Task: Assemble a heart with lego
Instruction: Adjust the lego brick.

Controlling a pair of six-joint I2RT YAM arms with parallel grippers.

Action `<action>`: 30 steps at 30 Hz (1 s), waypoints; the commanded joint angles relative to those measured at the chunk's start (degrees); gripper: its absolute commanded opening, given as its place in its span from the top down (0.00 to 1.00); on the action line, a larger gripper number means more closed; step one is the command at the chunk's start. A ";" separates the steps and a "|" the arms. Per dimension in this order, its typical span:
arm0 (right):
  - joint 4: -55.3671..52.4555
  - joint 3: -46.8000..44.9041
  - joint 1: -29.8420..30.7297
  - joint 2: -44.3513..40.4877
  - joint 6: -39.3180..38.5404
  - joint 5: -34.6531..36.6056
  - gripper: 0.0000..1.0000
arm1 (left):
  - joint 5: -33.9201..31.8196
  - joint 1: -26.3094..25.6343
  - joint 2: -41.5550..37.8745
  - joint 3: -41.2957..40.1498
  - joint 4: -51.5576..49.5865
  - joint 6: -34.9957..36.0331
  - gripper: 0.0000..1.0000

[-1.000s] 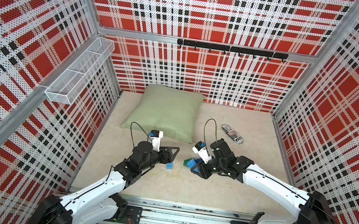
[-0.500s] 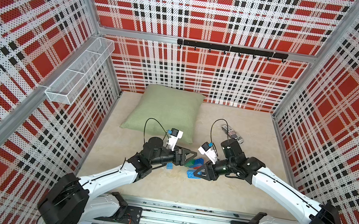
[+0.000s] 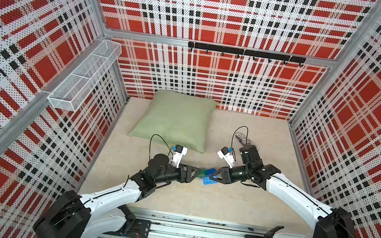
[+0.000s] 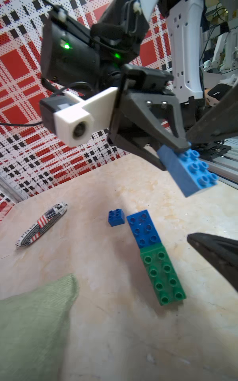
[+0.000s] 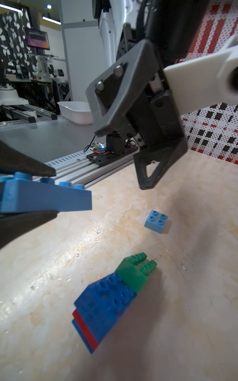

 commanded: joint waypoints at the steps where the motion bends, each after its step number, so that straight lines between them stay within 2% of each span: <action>1: 3.65 0.06 -2.10 -1.24 5.58 -1.65 0.76 | -2.61 -1.46 -0.81 -0.62 5.06 -1.40 0.26; 3: 4.33 0.06 -2.50 -1.26 7.53 -1.67 0.76 | -8.23 -4.94 -1.17 0.52 5.13 3.25 0.27; 5: 2.45 1.19 -3.07 -0.98 9.74 -1.07 0.76 | -15.62 -8.42 -2.71 1.12 5.78 10.77 0.26; 8: 0.59 1.84 -4.23 -1.48 11.67 -0.60 0.76 | -22.10 -10.78 -3.57 0.55 9.27 21.51 0.25; 13: -3.66 4.59 -4.99 -1.43 13.79 -0.23 0.75 | -18.72 -11.32 0.14 2.58 11.72 36.85 0.25; 16: -6.70 6.18 -5.04 -1.52 13.89 0.28 0.75 | -11.98 -11.08 2.99 3.97 11.67 42.82 0.24; 20: -10.65 8.14 -5.13 -0.67 13.68 0.22 0.75 | -11.23 -10.93 5.79 4.50 11.79 48.45 0.24; 26: -12.80 9.55 -5.15 1.43 13.61 0.33 0.75 | -8.55 -10.13 11.68 6.97 13.85 50.89 0.25; 28: -11.85 9.51 -5.15 1.77 14.22 0.05 0.75 | -4.96 -9.94 13.98 8.45 14.29 50.88 0.30; 30: -11.39 9.50 -5.07 2.31 14.70 -0.08 0.75 | -4.31 -9.96 16.07 9.91 13.82 51.34 0.32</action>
